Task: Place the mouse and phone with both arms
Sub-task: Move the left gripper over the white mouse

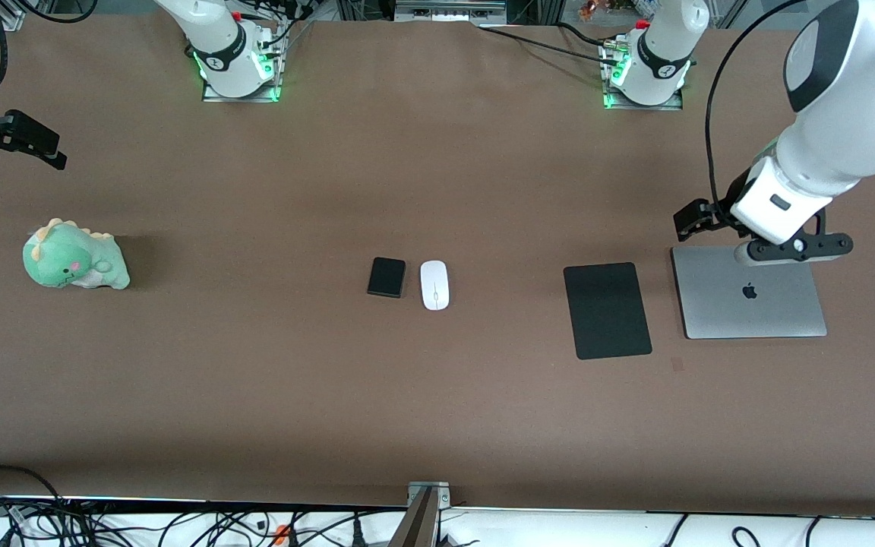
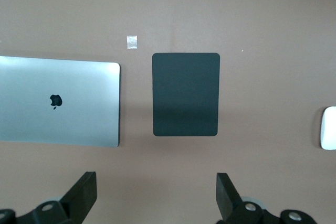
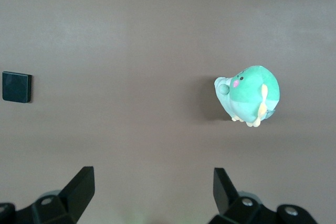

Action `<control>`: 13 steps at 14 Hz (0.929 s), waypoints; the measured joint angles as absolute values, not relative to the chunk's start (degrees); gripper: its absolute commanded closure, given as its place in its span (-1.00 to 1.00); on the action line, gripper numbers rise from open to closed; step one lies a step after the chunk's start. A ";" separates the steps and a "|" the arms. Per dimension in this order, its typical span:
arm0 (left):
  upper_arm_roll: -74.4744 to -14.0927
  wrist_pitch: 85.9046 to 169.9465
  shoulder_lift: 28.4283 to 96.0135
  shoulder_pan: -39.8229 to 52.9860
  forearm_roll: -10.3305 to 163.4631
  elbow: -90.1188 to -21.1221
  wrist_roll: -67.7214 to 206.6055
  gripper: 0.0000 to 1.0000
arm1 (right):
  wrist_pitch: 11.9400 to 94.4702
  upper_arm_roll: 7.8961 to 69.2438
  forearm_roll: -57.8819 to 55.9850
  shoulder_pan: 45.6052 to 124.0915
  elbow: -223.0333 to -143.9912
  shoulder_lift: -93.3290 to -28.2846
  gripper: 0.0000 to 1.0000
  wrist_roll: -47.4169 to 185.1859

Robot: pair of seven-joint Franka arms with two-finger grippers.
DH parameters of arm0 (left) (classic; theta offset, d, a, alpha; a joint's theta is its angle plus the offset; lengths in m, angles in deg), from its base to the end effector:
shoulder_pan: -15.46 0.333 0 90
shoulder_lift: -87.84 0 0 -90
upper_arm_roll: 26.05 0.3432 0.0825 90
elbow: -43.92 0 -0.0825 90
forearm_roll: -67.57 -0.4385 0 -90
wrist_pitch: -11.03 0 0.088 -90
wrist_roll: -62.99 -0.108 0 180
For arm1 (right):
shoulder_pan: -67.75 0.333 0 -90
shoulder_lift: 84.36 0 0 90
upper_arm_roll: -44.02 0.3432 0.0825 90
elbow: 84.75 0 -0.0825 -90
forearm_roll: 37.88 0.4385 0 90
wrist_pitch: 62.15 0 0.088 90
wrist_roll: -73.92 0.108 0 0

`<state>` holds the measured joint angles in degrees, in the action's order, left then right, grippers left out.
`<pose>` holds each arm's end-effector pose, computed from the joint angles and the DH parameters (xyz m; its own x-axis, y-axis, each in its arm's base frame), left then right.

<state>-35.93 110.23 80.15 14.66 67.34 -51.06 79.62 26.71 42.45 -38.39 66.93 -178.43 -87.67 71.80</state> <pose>0.6443 -0.1154 0.5345 0.9927 0.1035 -0.0615 0.1038 -0.9946 0.0015 0.5861 -0.0259 0.6498 0.9996 -0.0048 -0.0266 -0.0046 -1.0000 0.0063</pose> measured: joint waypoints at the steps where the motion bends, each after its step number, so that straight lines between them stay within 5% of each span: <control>1: -35.99 110.23 79.50 14.65 67.80 -51.02 79.66 -1.00 | 26.69 42.45 -38.39 66.93 -178.43 -87.68 -1.00 71.80; 6: -36.55 112.30 74.55 11.70 71.02 -50.95 84.76 -1.00 | 26.67 42.45 -38.39 66.90 -178.43 -87.71 -1.00 71.80; 13: -36.81 125.47 65.53 -1.23 71.02 -50.74 95.73 -1.00 | 26.68 42.44 -38.39 66.88 -178.43 -87.73 -1.00 71.80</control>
<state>-36.81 125.47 65.53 -1.23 71.02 -50.74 95.73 26.68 42.44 -38.39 66.88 -178.43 -87.73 71.80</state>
